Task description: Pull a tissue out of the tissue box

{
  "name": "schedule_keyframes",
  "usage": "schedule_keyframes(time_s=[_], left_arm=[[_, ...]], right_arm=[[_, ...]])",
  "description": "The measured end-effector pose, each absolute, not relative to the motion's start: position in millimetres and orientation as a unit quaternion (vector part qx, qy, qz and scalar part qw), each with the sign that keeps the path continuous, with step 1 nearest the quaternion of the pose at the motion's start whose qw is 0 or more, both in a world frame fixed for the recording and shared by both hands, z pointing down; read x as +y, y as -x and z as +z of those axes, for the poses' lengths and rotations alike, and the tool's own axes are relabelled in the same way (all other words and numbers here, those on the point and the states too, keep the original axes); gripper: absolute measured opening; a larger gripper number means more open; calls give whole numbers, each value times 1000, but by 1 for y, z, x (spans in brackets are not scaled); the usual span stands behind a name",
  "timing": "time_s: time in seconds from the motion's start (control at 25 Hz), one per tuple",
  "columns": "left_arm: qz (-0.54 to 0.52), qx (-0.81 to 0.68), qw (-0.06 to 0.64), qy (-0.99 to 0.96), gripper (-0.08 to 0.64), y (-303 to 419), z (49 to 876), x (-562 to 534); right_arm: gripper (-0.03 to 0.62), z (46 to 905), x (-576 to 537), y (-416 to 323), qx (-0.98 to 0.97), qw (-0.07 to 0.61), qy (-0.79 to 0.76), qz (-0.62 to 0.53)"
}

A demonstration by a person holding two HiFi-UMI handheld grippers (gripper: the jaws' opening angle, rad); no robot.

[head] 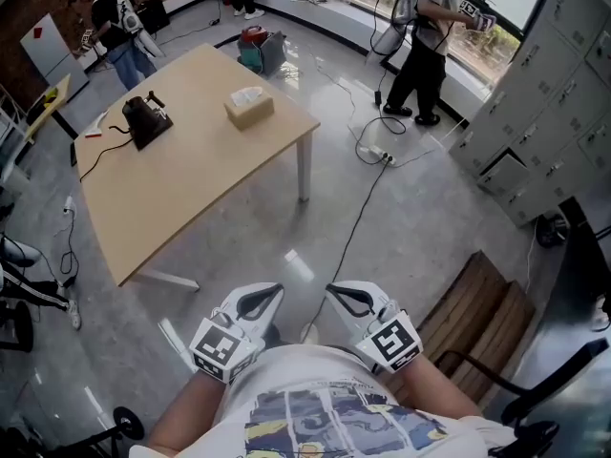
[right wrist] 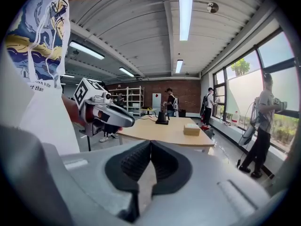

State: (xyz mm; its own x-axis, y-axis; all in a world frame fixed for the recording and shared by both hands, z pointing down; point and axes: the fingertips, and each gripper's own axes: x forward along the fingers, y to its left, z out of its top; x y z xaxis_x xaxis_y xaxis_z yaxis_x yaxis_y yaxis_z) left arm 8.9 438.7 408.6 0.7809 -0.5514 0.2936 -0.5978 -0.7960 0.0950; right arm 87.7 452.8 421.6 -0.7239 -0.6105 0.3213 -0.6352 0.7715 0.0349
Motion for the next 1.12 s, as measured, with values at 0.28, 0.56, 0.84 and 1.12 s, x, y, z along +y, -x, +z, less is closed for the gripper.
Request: schedule_keyframes(time_s=[0.28,0.56,0.84,1.12], left_arm=[[123,-311,101,-937,6,-8,405,430],[126,-317,109,-934,6,1,411,410],[126,-303,110,-938,5,9,421,351],[113,-285,102,-946,5,24,417,264]], right_arm=[[5,420,447,-86,-929,157,-332,38],[5,435,429,-77,-929,176,-321,51],[4,441,371,-61,-927,183,-323,62],[5,434,286,-40,-920,196,-333,60]])
